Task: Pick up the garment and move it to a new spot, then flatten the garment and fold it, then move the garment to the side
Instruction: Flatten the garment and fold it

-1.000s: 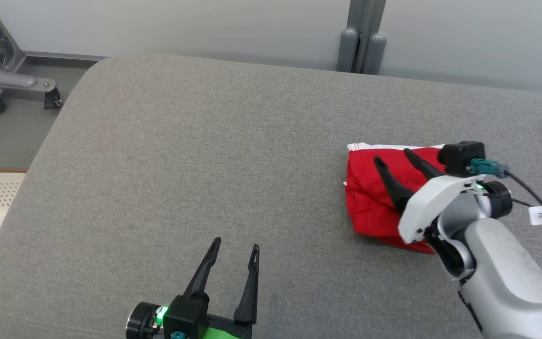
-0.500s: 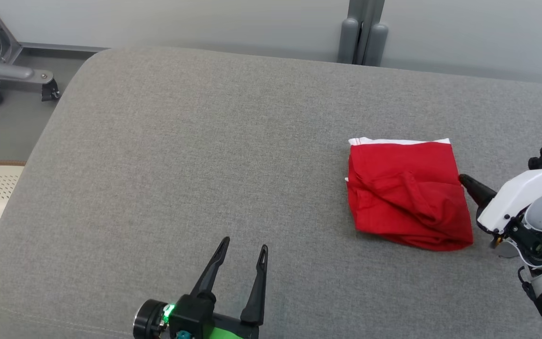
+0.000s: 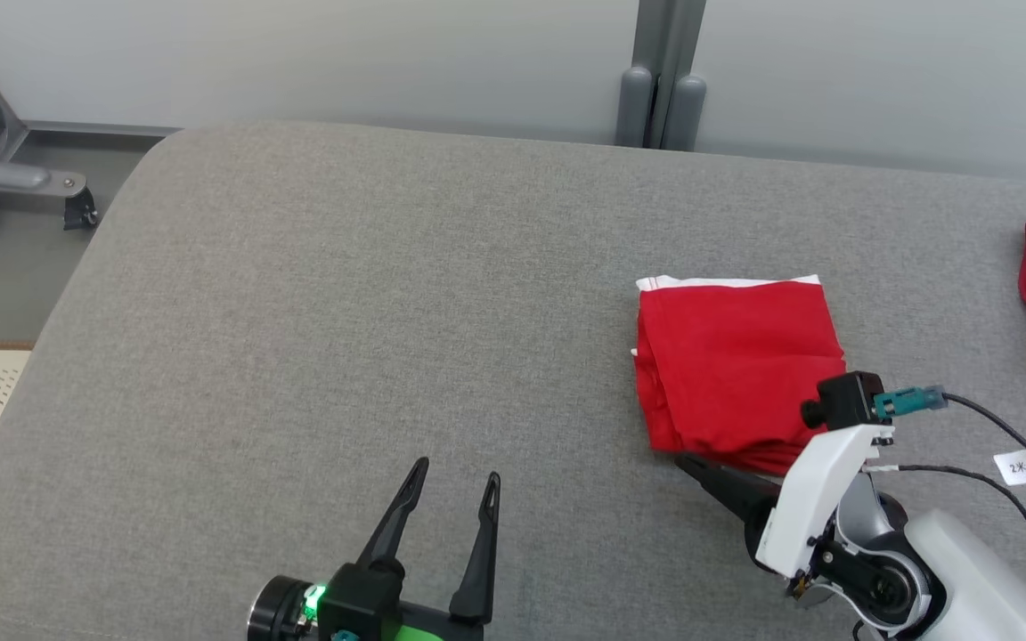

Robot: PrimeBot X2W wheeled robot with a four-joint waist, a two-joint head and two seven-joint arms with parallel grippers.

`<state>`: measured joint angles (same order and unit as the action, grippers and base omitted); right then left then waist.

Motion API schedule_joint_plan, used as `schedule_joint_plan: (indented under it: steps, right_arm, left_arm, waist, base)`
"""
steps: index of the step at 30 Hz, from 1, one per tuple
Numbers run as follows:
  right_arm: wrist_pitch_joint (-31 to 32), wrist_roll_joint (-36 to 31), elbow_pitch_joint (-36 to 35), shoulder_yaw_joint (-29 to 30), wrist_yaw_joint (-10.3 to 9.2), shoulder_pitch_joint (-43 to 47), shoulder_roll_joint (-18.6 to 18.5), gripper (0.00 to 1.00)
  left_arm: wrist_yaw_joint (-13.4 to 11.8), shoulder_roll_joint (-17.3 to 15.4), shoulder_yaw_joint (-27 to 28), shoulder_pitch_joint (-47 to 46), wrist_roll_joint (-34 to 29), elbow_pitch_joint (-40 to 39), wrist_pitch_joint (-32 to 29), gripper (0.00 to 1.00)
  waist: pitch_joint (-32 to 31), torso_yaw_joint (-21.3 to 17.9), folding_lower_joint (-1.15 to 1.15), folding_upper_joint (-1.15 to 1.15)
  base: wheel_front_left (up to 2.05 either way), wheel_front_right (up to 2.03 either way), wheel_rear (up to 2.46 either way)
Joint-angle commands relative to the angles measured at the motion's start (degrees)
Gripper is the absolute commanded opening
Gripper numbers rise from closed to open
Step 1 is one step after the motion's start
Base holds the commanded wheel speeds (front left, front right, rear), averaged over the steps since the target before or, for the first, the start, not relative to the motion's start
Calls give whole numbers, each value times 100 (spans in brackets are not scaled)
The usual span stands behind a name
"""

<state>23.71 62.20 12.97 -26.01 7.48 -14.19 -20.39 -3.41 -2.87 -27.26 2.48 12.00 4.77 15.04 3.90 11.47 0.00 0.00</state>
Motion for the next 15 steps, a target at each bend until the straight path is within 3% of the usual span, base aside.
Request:
schedule_joint_plan:
  steps: [1, 3, 4, 5, 15]
  right_arm:
    - [-216, -5, -158, -38, -1, 124, -72, 0]
    - [-635, -170, -379, -127, 0, 274, -151, 0]
    - [-850, -288, -432, -156, 0, 348, -191, 26]
    - [-1120, -499, -453, -195, -1, 429, -269, 100]
    - [-3559, -2290, 374, -116, 0, 691, -263, 100]
  left_arm:
    - [39, -7, 31, 102, -55, 18, 16, 100]
    - [25, -7, 85, 152, -69, 2, 16, 100]
    - [-2, -7, 126, 197, -54, -17, 16, 100]
    - [-31, -8, 194, 256, -36, -49, 16, 100]
    - [-62, -11, 942, 679, -63, -336, 16, 100]
  waist:
    - [-168, -135, 0, 0]
    - [-278, -197, 0, 0]
    - [-328, -239, 0, 0]
    - [-384, -298, 0, 0]
    - [-745, -946, 0, 0]
  base:
    - [0, 0, 0]
    - [0, 0, 0]
    - [0, 0, 0]
    - [0, 0, 0]
    - [0, 0, 0]
